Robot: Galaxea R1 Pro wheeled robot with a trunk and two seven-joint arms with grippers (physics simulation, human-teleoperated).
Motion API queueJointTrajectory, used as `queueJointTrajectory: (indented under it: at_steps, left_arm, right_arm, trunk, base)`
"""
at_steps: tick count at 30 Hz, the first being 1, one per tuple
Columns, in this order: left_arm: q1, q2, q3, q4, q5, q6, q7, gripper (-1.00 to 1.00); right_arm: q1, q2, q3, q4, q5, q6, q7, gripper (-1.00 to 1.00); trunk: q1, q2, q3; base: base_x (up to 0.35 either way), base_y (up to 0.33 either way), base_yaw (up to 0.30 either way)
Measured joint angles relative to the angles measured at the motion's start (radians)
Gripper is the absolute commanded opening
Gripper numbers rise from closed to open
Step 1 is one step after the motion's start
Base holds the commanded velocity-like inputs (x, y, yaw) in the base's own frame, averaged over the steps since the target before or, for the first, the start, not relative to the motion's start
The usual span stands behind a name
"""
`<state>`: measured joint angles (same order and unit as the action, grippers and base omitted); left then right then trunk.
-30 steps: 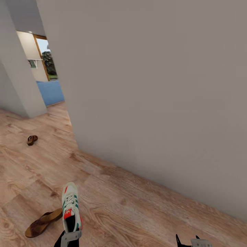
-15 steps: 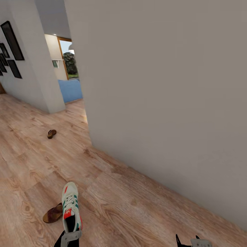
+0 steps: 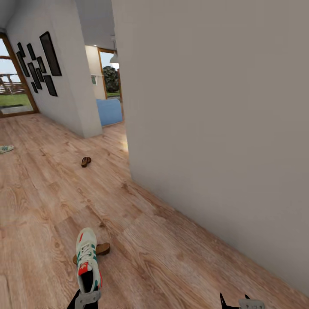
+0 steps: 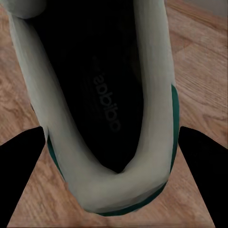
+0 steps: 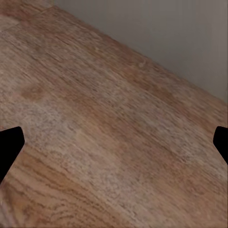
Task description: Pick up the two gym shoes and the two sandals from the corridor floor and place them onto the hallstand (shoe rack) in the corridor, making sure they are on the rack and not on the floor. Arrange them so the two gym shoes are next to each other and the two sandals are next to each other.
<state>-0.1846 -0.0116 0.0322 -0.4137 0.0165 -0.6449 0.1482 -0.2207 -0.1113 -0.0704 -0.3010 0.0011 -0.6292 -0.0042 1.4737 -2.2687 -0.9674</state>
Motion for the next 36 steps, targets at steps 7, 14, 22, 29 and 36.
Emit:
queueJointTrajectory:
  at_steps: [7, 14, 22, 29, 36]
  left_arm:
    - [0.000, 0.000, 0.000, 0.004, 0.001, -0.005, 0.000, -1.00]
    - [0.000, 0.000, 0.000, 0.005, 0.001, -0.005, 0.000, -1.00]
    - [0.000, 0.000, 0.000, 0.005, 0.001, -0.005, 0.000, -1.00]
    - [0.000, 0.000, 0.000, 0.005, 0.000, -0.005, 0.000, -1.00]
    - [0.000, -0.001, 0.000, 0.005, -0.001, -0.005, 0.000, -1.00]
  right_arm:
    - [0.000, 0.000, 0.000, 0.000, 0.000, 0.000, 0.000, 1.00]
    - [0.000, -0.001, 0.000, 0.000, 0.000, 0.000, 0.000, 1.00]
    - [0.000, 0.000, 0.000, 0.000, 0.000, 0.000, 0.000, 1.00]
    - [0.000, 0.001, 0.000, 0.000, 0.000, 0.000, 0.000, 1.00]
    - [0.000, 0.000, 0.000, 0.000, 0.000, 0.000, 0.000, 1.00]
  trunk:
    - [0.000, 0.000, 0.000]
    - [0.000, 0.000, 0.000]
    - [0.000, 0.000, 0.000]
    - [0.000, 0.000, 0.000]
    - [0.000, 0.000, 0.000]
  base:
    - [0.000, 0.000, 0.278]
    - [0.000, 0.000, 0.278]
    - [0.000, 0.000, 0.278]
    - [0.000, 0.000, 0.278]
    - [0.000, 0.000, 0.278]
